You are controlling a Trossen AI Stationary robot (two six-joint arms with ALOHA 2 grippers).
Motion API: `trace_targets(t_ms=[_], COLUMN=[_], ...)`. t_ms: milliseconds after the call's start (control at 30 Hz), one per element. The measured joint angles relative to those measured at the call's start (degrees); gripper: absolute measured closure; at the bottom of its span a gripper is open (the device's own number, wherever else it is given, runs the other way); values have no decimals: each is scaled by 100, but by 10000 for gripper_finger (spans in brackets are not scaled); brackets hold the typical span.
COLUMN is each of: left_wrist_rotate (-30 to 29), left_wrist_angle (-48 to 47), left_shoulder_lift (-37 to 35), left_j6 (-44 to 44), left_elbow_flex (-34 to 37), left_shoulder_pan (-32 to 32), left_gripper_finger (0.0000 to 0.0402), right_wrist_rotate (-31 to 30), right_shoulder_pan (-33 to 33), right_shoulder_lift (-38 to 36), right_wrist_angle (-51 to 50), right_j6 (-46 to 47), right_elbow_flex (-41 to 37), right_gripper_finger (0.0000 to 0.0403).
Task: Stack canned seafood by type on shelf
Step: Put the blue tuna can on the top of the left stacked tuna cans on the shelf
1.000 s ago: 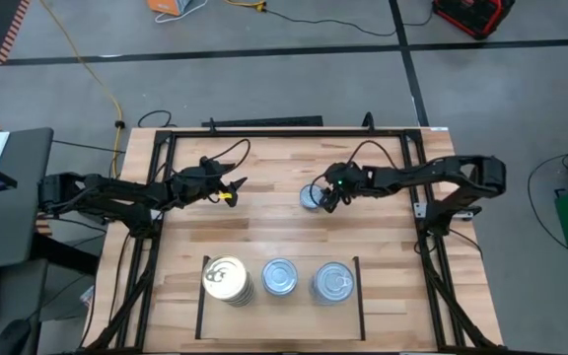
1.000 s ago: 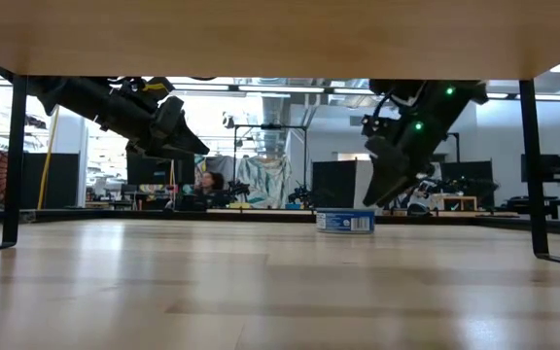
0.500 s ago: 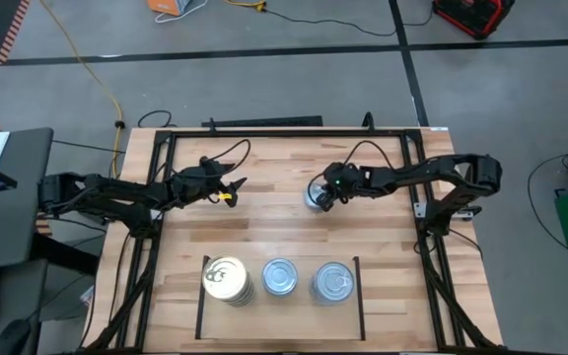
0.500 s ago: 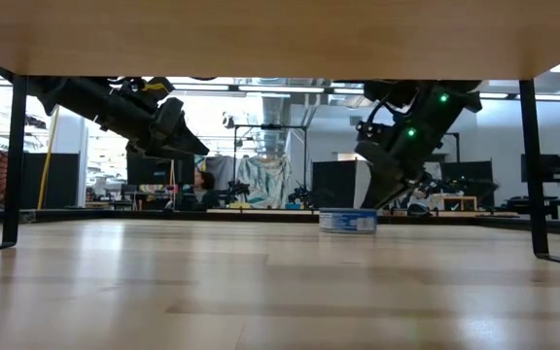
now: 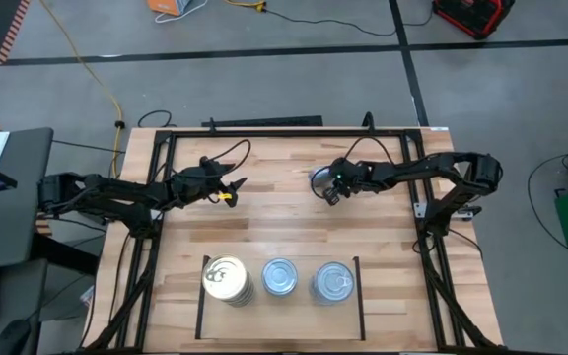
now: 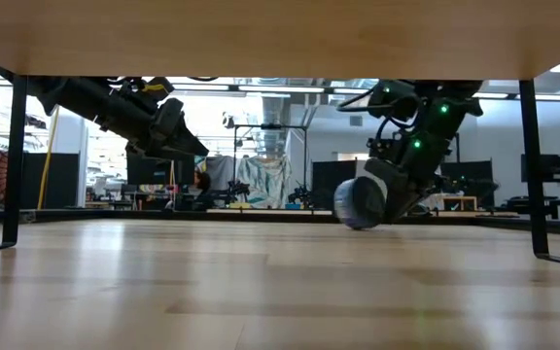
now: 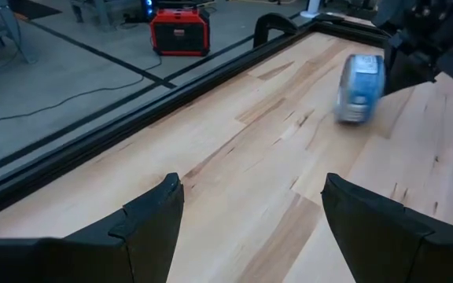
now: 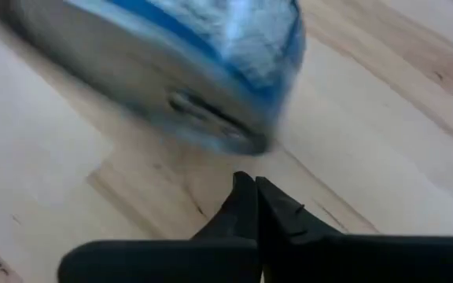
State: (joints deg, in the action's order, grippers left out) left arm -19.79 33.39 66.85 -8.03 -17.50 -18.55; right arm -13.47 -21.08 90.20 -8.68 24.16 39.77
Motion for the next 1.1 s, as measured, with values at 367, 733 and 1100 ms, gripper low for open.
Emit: trace_targets(t_ms=[367,733,1100], left_wrist_rotate=[107,164,375], left_wrist_angle=[-177,-125,-97], left_shoulder_lift=[-1,0,-1], left_j6=[21,15,20], left_elbow_flex=[0,0,0], left_shoulder_pan=[-1,0,0], left_gripper_finger=[113,113,113], right_wrist_rotate=[-55,286,482], right_shoulder_pan=[-94,57,30], right_shoulder_lift=[-836,-1173,368], right_wrist_angle=[-482,303,3580], right_j6=[-787,-2532,-2810], right_elbow_flex=[2,8,22], right_gripper_finger=[364,266,29])
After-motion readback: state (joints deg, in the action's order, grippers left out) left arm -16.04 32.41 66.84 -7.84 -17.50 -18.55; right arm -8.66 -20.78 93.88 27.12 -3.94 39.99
